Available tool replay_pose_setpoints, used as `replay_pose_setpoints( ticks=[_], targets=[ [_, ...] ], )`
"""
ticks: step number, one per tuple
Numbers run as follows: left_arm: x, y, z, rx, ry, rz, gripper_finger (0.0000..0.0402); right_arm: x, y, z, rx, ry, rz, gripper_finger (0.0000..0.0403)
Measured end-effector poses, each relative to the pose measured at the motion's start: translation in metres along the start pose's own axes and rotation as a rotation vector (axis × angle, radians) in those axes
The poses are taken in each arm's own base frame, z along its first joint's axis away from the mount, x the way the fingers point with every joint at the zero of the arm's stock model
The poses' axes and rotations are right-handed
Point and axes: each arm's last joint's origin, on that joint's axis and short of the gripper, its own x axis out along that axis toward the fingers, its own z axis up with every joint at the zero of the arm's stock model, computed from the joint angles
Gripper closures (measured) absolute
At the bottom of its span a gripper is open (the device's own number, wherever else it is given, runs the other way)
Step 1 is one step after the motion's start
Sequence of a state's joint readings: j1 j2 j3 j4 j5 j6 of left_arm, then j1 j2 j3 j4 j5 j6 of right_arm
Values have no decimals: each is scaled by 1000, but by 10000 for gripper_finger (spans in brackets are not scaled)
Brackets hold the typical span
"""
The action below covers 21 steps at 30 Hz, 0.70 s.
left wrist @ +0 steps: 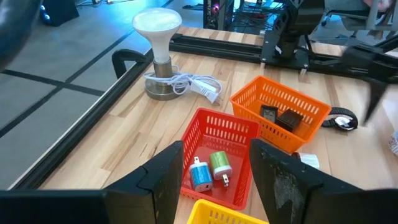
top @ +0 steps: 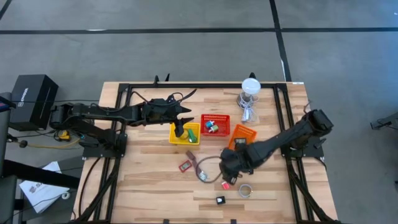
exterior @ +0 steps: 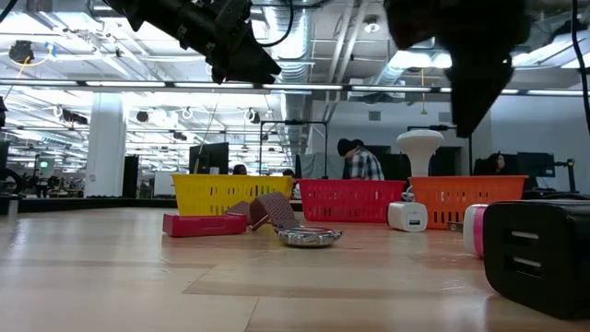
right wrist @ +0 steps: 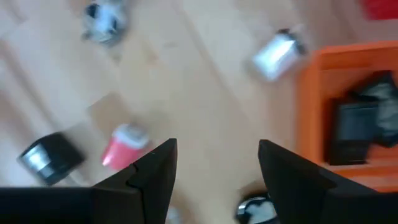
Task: Pick & Place Office items
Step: Put the black watch into the yellow bin
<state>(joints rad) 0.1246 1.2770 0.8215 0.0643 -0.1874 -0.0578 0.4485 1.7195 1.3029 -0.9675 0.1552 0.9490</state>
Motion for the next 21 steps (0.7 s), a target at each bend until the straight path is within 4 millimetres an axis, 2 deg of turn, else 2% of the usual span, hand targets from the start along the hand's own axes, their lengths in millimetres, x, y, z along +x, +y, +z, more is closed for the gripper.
replay_pose_setpoints(
  ticks=[5,9,14,21],
  targets=[
    [0,0,0,-3,0,0,225,-5,21,-19,-132,-32,73,187],
    [0,0,0,-5,0,0,225,-8,30,-33,-190,-32,93,187],
    [0,0,0,-10,0,1,225,-10,36,-47,-164,-21,99,187],
    [-1,-4,0,-27,-1,-9,225,-14,32,-67,-272,4,-7,187]
  ],
)
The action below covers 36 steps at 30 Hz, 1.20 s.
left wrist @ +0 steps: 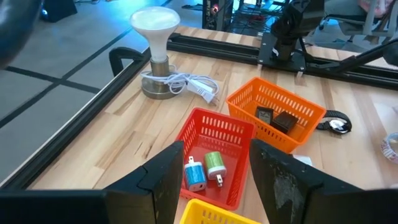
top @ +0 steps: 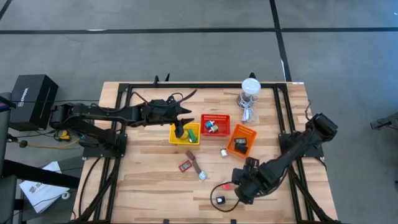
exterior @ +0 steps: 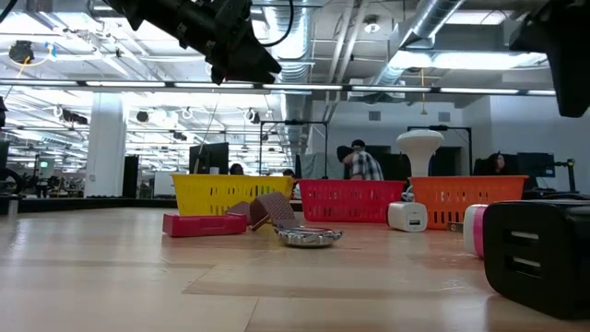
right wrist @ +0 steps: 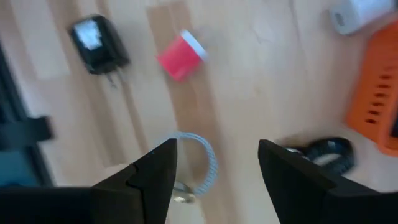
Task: Pick & Place Office items
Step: Put the black watch into the yellow bin
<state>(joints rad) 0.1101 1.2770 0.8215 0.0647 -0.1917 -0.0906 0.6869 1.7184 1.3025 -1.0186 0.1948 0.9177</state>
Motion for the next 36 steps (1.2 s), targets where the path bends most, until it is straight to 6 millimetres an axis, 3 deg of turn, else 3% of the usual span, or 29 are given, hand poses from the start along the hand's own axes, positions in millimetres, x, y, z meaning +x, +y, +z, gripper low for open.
replay_pose_setpoints(
  ticks=[5,10,15,19,23,30,36],
  targets=[
    [0,0,0,0,0,-2,225,-4,-6,-12,-23,9,-125,187],
    [0,0,0,0,-2,-2,225,1,-17,-27,68,67,-228,187],
    [0,0,0,-1,-4,-3,225,0,-37,-43,152,71,-186,187],
    [0,0,1,-1,-4,-3,225,-9,-52,-51,188,-42,-63,187],
    [0,0,1,-1,-4,-6,225,-14,-67,-54,336,-145,48,187],
    [0,0,1,-1,-4,-6,225,4,-87,-71,517,-142,-2,187],
    [0,0,1,-1,-4,-5,225,20,-86,-68,710,-123,-24,187]
  ],
)
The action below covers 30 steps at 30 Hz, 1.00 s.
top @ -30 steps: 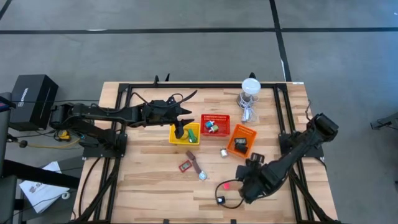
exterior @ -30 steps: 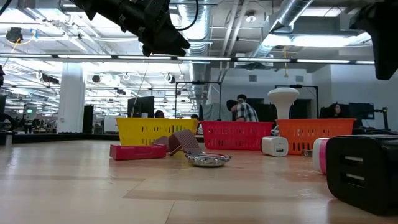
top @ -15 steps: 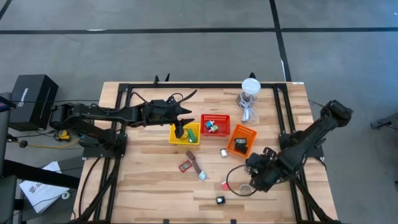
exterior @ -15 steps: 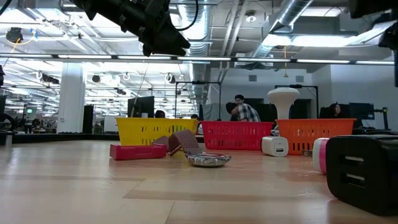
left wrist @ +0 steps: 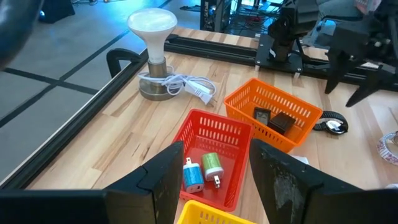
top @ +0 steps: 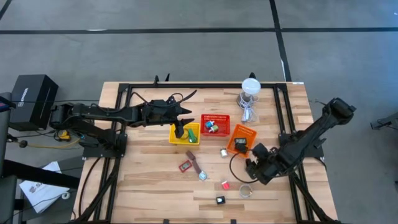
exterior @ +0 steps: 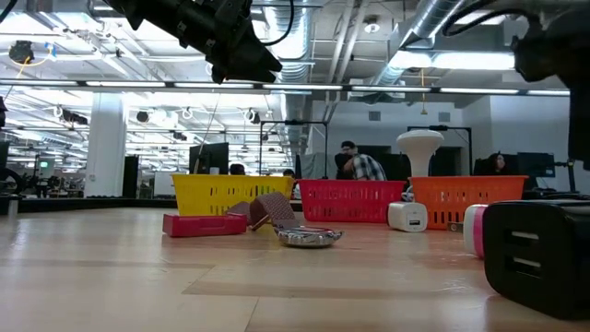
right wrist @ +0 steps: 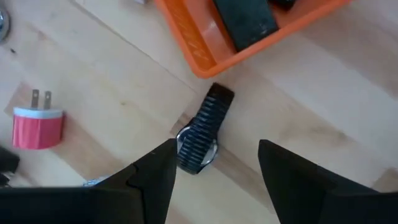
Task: Pick & Place Office items
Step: Put the black watch into the yellow bin
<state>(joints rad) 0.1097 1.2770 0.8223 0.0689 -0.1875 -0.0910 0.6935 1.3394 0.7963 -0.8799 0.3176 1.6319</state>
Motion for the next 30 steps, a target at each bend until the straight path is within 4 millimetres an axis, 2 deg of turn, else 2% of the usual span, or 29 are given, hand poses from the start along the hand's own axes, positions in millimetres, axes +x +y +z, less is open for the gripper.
replay_pose_setpoints(
  ticks=[9,19,23,30],
  targets=[
    [0,0,0,0,0,4,225,31,13,1,25,47,-64,187],
    [0,0,0,0,0,4,225,46,16,7,14,96,-104,189],
    [0,0,0,0,0,4,225,47,17,10,24,95,-98,208],
    [0,0,0,0,-1,3,225,46,17,10,-13,126,-91,264]
  ],
)
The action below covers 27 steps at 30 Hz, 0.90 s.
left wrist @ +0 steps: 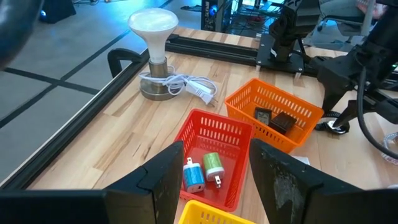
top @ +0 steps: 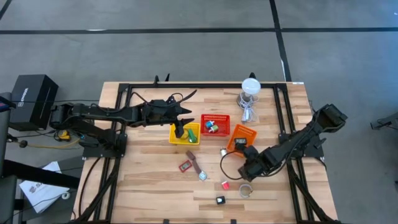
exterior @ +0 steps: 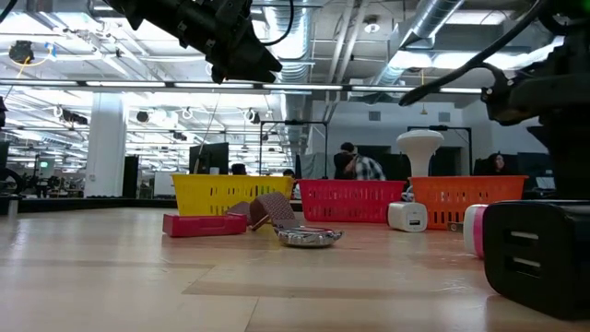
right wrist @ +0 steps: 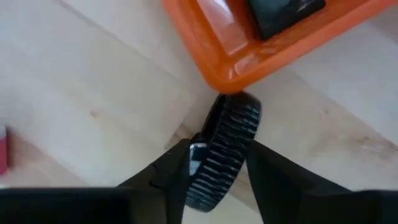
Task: Pick & Place Office items
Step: Put the black watch into the yellow bin
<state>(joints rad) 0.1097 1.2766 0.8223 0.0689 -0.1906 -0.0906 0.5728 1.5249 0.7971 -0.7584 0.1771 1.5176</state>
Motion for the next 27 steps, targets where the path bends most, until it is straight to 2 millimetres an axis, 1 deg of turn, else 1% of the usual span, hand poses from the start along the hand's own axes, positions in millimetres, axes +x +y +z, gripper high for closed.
replay_pose_setpoints(
  ticks=[6,10,12,18,21,23,27],
  targets=[
    [0,0,0,0,0,0,225,0,0,-1,-31,23,6,309],
    [0,0,0,0,0,-4,225,-3,7,-2,-107,17,81,328],
    [0,0,0,0,0,-3,225,-7,13,-2,-138,13,121,331],
    [0,0,0,0,0,-3,225,-29,35,1,-273,-46,238,327],
    [0,0,0,0,-1,-3,225,-39,43,7,-350,-122,264,326],
    [0,0,0,0,-1,-3,225,-43,46,13,-388,-174,259,327],
    [0,-2,0,2,-6,-11,225,-45,47,36,-417,-300,209,327]
  ],
)
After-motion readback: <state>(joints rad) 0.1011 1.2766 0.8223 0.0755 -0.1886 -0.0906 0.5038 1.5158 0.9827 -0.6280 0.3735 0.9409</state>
